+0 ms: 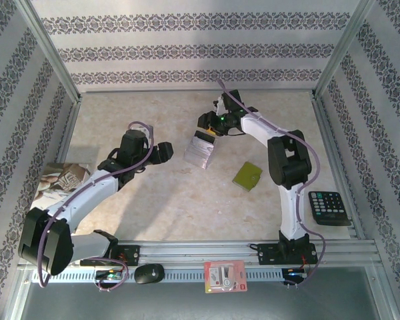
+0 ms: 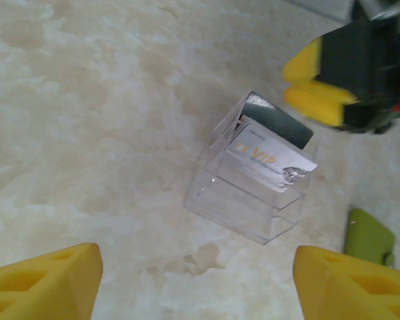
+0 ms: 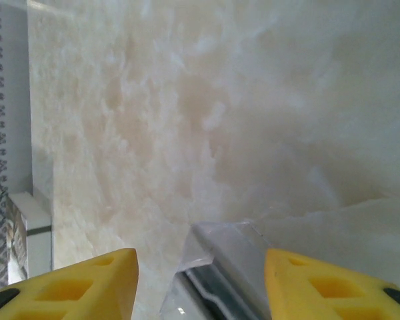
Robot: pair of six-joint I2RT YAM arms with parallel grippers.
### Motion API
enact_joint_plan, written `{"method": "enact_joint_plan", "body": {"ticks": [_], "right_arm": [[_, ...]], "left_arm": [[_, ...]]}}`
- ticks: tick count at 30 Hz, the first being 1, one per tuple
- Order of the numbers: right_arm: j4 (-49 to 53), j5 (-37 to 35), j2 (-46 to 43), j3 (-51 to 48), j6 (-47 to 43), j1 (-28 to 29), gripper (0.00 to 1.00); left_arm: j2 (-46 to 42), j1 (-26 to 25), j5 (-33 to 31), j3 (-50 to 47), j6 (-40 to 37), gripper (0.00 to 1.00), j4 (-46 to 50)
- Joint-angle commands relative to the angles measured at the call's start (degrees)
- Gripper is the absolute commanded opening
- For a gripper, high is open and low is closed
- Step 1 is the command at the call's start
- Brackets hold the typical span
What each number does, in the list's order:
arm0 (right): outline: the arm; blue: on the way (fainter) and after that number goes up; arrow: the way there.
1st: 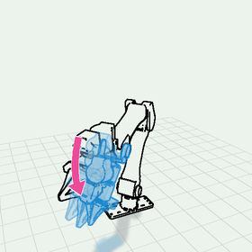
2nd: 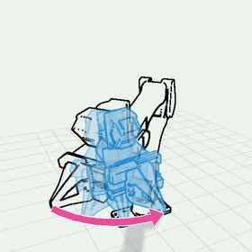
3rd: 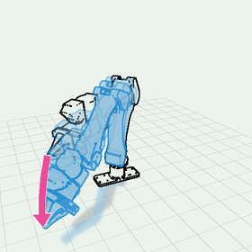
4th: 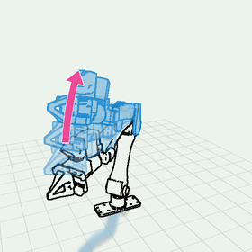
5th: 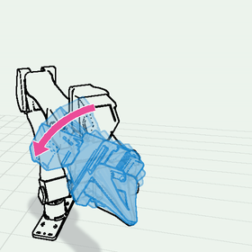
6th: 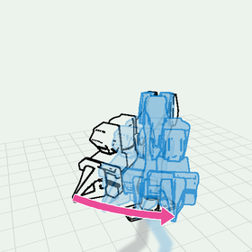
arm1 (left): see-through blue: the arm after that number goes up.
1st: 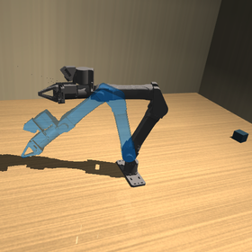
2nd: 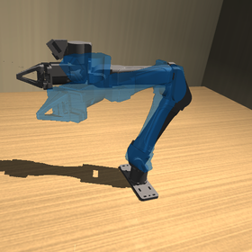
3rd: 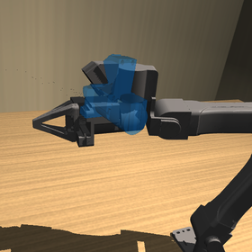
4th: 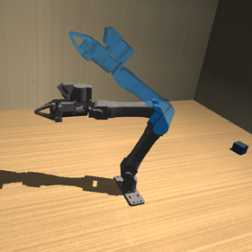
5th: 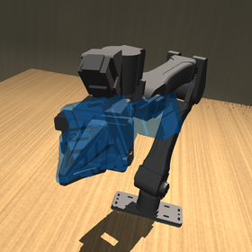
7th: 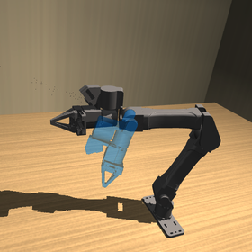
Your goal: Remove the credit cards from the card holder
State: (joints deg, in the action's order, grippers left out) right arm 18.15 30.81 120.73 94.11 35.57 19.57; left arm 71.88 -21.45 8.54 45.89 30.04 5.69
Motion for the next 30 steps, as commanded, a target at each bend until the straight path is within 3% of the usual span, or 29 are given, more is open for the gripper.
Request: {"method": "enact_joint_plan", "body": {"ticks": [1, 5, 13, 19, 30], "right_arm": [[-0.88, -10.16, -10.25, -5.16, -1.85, 0.14, 0.5], [-2.35, -18.34, -18.73, -16.23, -2.37, -0.49, 0.38], [-2.25, -22.0, -25.42, -31.2, -4.26, -0.27, 0.27], [-2.41, -18.18, -19.83, -30.33, -7.43, 0.92, 0.22], [-3.45, -13.01, -10.19, -23.43, -8.91, 1.96, 0.2]], "left_arm": [[4.02, 0.73, -2.97, 2.42, -2.54, 0.69, -1.14], [12.37, 0.71, -4.47, 8.22, -3.72, 0.61, -0.04], [28.26, 0.8, -9.41, 18.73, -4.99, 0.49, 3.33], [34.5, 0.55, -7.25, 22.18, -4.04, 0.5, 3.9], [37.98, -0.76, -5.94, 22.66, -3.63, 0.5, 5.16]]}}
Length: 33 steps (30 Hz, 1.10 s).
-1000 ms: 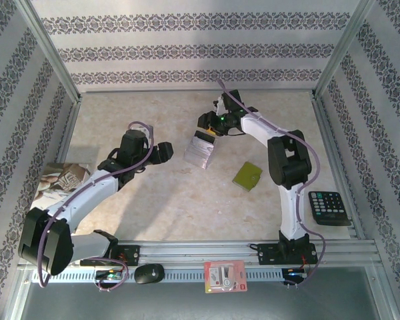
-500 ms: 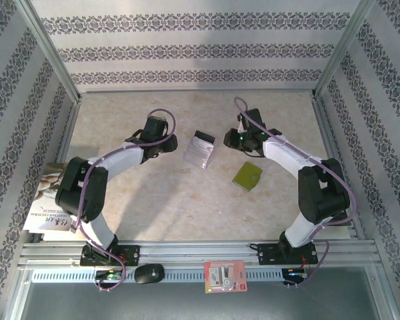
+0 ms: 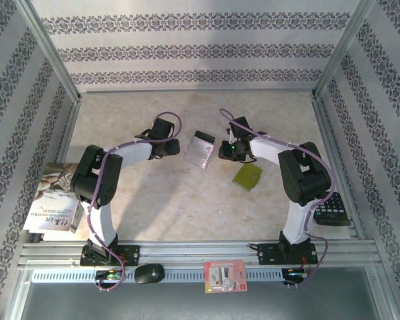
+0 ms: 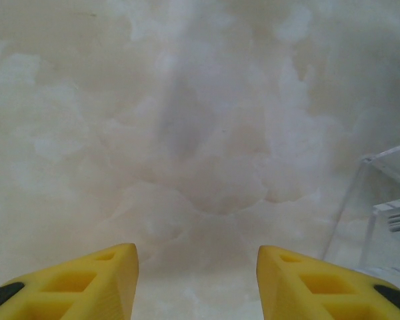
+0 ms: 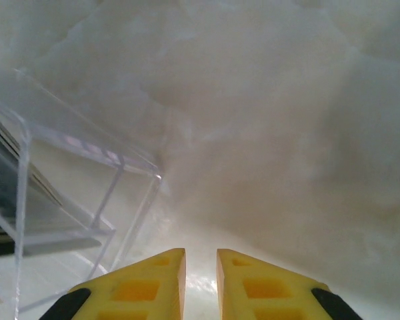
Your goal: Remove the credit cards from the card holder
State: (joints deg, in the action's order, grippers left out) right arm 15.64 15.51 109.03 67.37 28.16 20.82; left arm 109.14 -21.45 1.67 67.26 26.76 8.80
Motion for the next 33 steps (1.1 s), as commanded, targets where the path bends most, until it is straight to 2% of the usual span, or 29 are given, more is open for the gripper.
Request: {"method": "enact_joint_plan", "body": {"ticks": [1, 9, 28, 31, 33], "right_arm": [[-0.76, 2.72, 2.28, 4.13, -1.44, 0.71, 0.2], [0.35, 3.86, 6.25, 8.77, -2.38, 0.39, 0.2], [0.95, 6.91, 12.25, 17.13, -1.73, -0.83, 0.22], [0.41, 6.58, 11.58, 16.67, -0.72, -1.37, 0.23], [-1.1, 5.97, 9.53, 14.93, 0.23, -2.03, 0.28]], "left_arm": [[1.0, -0.96, 1.2, 1.18, -0.29, 0.5, 2.08], [1.68, -2.42, 3.27, -0.32, 1.22, 0.5, 0.7], [-3.18, -3.42, 9.02, -8.18, 6.67, 0.5, -5.44], [-4.08, -3.41, 7.61, -8.29, 6.99, 0.5, -4.49], [-5.87, -3.16, 5.09, -8.86, 7.12, 0.51, -3.46]]}}
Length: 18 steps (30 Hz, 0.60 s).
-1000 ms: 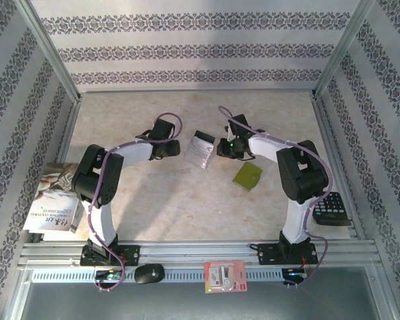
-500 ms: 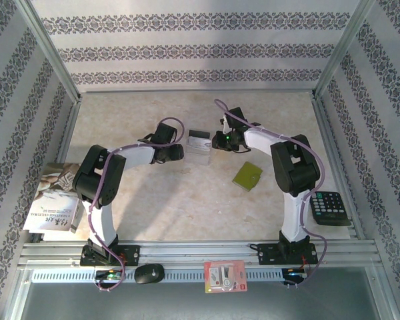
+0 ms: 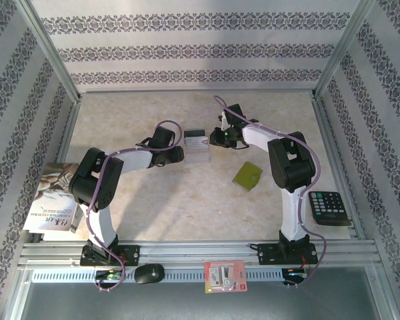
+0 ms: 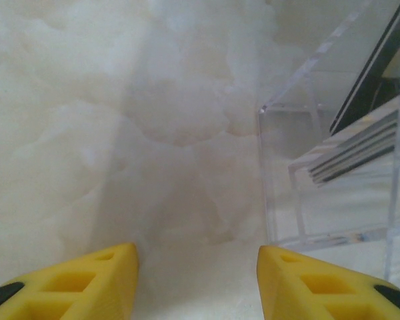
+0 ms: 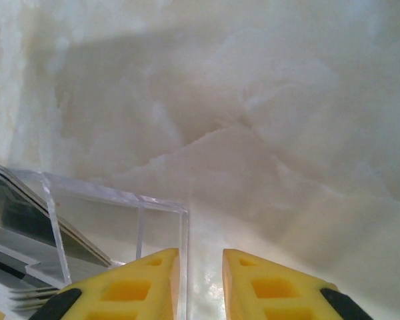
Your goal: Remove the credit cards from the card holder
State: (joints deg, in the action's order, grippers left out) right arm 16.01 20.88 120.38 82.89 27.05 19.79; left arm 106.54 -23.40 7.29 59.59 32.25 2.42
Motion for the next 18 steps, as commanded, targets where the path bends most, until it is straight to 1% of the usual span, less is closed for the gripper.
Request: {"method": "enact_joint_plan", "body": {"ticks": [1, 5, 7, 8, 10, 12, 14, 18], "right_arm": [[-2.03, 0.21, -2.93, -1.44, 1.64, -1.28, 0.31], [-3.64, -2.18, -9.54, -6.2, 3.11, -2.65, 0.48], [-3.71, -3.99, -13.39, -9.57, 4.02, -3.2, 0.53], [-3.41, -5.6, -15.35, -11.75, 5.03, -3.46, 0.56], [-3.41, -9.04, -20.04, -17.21, 7.36, -3.81, 0.58], [-3.7, -12.12, -25.16, -23.67, 9.88, -4.63, 0.6], [-3.51, -13.87, -30.26, -29.41, 12.35, -6.08, 0.63], [0.84, -18.93, -41.65, -38.51, 13.83, -7.99, 0.64]], "left_arm": [[-4.4, -0.94, -1.52, -1.63, 1.78, 0.51, 3.16], [-10.85, 0.95, -3.96, -4.38, 2.74, 0.55, 3.11], [-14.63, 1.52, -4.78, -5.95, 2.95, 0.59, 3.01], [-16.95, 1.6, -5.14, -6.9, 2.99, 0.62, 2.87], [-21.47, 1.54, -5.45, -9.04, 2.92, 0.71, 1.89], [-26.35, 1.66, -5.78, -12.22, 3.42, 0.86, 0.08], [-30.62, 1.69, -6.45, -15.91, 4.38, 0.99, -2.4], [-38.2, 1.85, -7.36, -23.28, 7.58, 0.99, -7.82]]}}
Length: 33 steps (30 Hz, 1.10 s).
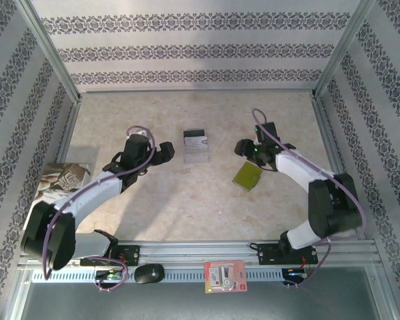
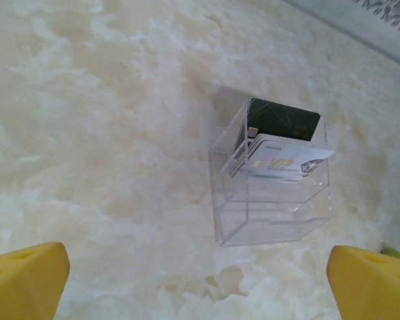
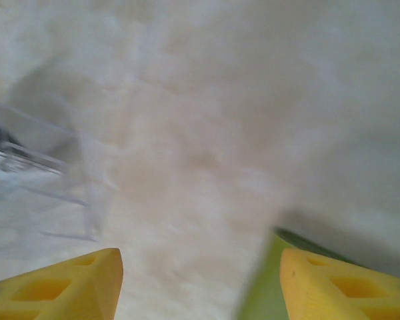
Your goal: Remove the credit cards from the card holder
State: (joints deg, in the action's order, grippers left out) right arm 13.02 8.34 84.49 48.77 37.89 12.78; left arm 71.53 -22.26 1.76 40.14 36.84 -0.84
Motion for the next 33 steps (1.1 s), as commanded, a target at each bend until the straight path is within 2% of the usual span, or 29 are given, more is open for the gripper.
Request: {"method": "enact_joint_plan", "body": {"ticks": [1, 5, 9, 14, 22, 30, 33], "right_arm": [[5.34, -7.53, -8.16, -5.79, 2.91, -1.16, 0.65], [6.15, -3.97, -14.64, -11.77, 3.55, -4.82, 0.63], [3.15, 4.85, -11.73, -13.16, 1.31, -8.89, 0.6], [-0.77, 6.29, -6.27, -12.82, 0.95, -9.61, 0.54], [-6.36, 7.09, 1.86, -11.21, 0.01, -9.79, 0.48], [-1.15, 5.9, 3.52, -7.84, -0.95, -9.62, 0.3], [-1.46, 5.33, 3.15, -8.23, -0.99, -9.33, 0.19]], "left_arm": [[-4.24, 0.72, -2.06, -4.92, 3.64, 0.99, -5.11], [-6.67, 0.89, -1.45, -10.43, 4.26, 0.99, -11.81], [-7.7, 0.82, -0.08, -14.58, 4.03, 0.99, -18.38], [-7.47, 0.92, 2.26, -13.0, 2.11, 1.0, -15.0], [-7.33, 1.34, 5.6, -11.28, 0.56, 0.94, -11.88], [-7.36, 1.64, 7.36, -9.39, -0.77, 0.91, -7.59], [-7.14, 1.66, 8.21, -10.11, -0.15, 0.91, -8.67]]}}
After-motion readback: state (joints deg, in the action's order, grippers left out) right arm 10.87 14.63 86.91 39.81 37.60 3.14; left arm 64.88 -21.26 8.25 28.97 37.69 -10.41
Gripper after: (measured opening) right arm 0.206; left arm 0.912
